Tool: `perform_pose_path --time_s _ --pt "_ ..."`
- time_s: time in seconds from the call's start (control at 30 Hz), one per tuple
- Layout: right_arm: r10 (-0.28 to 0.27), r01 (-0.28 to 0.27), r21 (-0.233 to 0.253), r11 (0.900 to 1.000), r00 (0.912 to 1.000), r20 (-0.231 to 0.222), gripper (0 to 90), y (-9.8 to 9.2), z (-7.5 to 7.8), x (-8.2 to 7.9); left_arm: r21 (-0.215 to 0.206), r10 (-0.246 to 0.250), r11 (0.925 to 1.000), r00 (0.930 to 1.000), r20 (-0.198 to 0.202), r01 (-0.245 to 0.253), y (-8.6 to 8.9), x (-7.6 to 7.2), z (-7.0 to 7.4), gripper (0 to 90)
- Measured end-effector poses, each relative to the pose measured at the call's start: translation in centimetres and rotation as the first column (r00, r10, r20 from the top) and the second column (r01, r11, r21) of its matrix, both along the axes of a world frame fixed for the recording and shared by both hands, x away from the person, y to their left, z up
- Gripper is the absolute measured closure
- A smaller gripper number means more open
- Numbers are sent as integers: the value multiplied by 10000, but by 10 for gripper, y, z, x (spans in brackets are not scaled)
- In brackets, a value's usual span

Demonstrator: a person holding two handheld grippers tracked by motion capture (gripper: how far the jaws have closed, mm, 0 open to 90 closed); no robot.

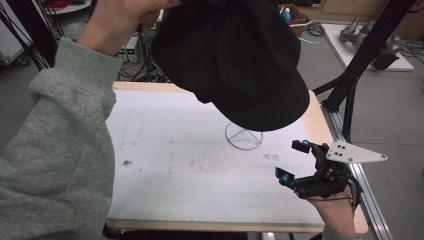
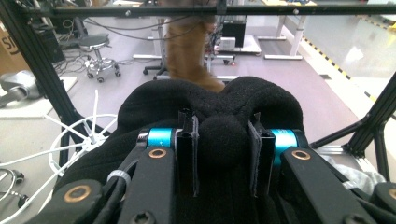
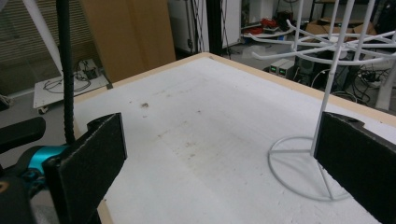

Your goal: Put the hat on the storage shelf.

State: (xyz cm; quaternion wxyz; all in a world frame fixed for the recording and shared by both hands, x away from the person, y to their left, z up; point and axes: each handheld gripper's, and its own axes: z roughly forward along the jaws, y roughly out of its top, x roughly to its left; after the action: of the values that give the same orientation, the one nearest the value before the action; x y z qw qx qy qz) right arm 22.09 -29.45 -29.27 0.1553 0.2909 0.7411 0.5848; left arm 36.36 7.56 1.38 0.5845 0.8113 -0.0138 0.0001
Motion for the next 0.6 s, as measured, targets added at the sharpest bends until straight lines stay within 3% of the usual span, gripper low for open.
perform_pose_path --time_s 0.27,0.43,0.6 --pt "-179 178 -54 9998 9998 -35 14 -5 -2 -6 481 -98 9988 9999 34 97 -17 11 -14 702" --pt "-280 280 -49 9996 9996 -38 14 -8 -1 -11 438 -296 9986 9995 -84 299 -23 13 -27 703" --pt "-295 294 -91 9995 9996 -55 14 -7 -1 -13 713 -254 9971 9996 -95 260 -24 15 -39 702"
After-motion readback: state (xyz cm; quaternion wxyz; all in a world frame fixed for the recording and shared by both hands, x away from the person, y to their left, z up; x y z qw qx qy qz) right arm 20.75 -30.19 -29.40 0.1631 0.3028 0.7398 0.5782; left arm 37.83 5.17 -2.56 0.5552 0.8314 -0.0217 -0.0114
